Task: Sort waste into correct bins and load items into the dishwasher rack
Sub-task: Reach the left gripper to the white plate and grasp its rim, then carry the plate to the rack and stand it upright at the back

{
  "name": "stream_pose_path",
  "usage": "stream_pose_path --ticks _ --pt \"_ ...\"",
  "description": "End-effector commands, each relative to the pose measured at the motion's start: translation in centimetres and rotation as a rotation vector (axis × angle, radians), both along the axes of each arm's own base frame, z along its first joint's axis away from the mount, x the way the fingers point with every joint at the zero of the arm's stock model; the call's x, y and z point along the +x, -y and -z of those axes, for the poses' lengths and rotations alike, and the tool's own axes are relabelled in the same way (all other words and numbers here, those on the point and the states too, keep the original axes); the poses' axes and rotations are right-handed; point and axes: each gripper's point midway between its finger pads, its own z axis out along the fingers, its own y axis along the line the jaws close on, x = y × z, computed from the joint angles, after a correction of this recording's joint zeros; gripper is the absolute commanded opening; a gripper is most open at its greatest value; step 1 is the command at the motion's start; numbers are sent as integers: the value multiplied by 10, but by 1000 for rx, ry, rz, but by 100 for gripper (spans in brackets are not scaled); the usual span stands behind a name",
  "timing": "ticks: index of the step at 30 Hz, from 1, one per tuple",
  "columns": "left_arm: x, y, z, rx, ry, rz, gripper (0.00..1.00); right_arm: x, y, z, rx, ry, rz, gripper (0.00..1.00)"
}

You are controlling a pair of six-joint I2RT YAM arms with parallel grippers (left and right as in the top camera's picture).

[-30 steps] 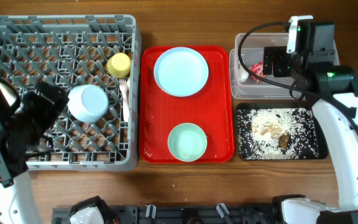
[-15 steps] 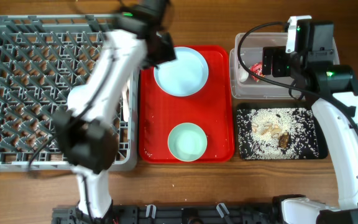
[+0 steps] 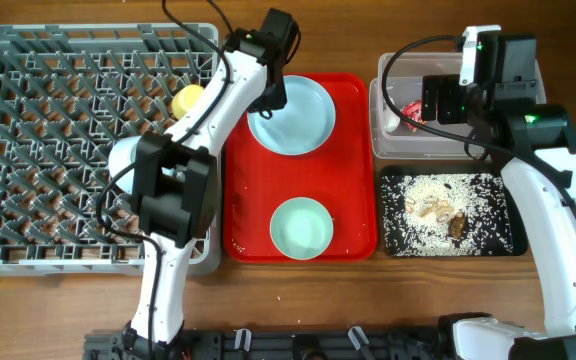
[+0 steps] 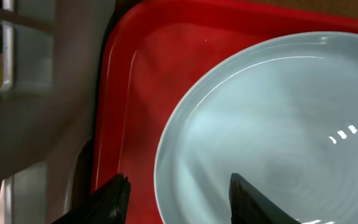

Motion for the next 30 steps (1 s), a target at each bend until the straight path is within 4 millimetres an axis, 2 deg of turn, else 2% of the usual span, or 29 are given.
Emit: stream_pose_path --ticks 1,5,7,10,11,12,13,14,15,17,19,20,21,22,24,26,27,28,30 --pt "4 -9 24 13 -53 73 51 2 -1 -2 16 9 10 100" --pt "-2 -12 45 -48 -111 125 51 2 -1 -2 16 9 10 100" --pt "-12 5 58 -194 -162 180 50 2 -1 -2 16 9 10 100" --pt "-25 9 76 -251 -201 186 44 2 -1 -2 16 9 10 100" --pt "-26 9 78 -251 -206 186 39 2 -1 -2 16 9 10 100" --pt "-26 9 77 -251 -205 185 29 2 -1 -2 16 9 10 100" --pt "-25 9 75 -252 -200 187 10 2 -1 -2 16 9 10 100" --pt "-24 9 71 -254 -190 187 4 2 -1 -2 16 9 10 100" --pt "-19 11 59 -261 -160 191 4 2 -1 -2 16 9 10 99" --pt "-8 15 24 -280 -80 204 4 2 -1 -2 16 9 10 100" --pt "4 15 -43 -291 68 219 4 2 -1 -2 16 9 10 100" --pt "6 11 -61 -276 112 215 4 2 -1 -2 16 9 10 100" --pt "8 1 -90 -240 185 204 4 2 -1 -2 16 9 10 100" --pt "9 -22 -139 -142 314 162 4 2 -1 -2 16 8 10 100" --pt "-3 -84 -229 102 549 13 4 2 -1 -2 16 9 10 100" --pt "-30 -138 -297 329 706 -148 4 2 -1 -2 16 9 10 99" --pt "-43 -158 -321 443 745 -195 4 2 -1 -2 16 9 10 100" --pt "-49 -171 -332 537 758 -233 4 2 -1 -2 16 9 10 100" --pt "-50 -188 -337 692 733 -259 4 2 -1 -2 16 9 10 100"
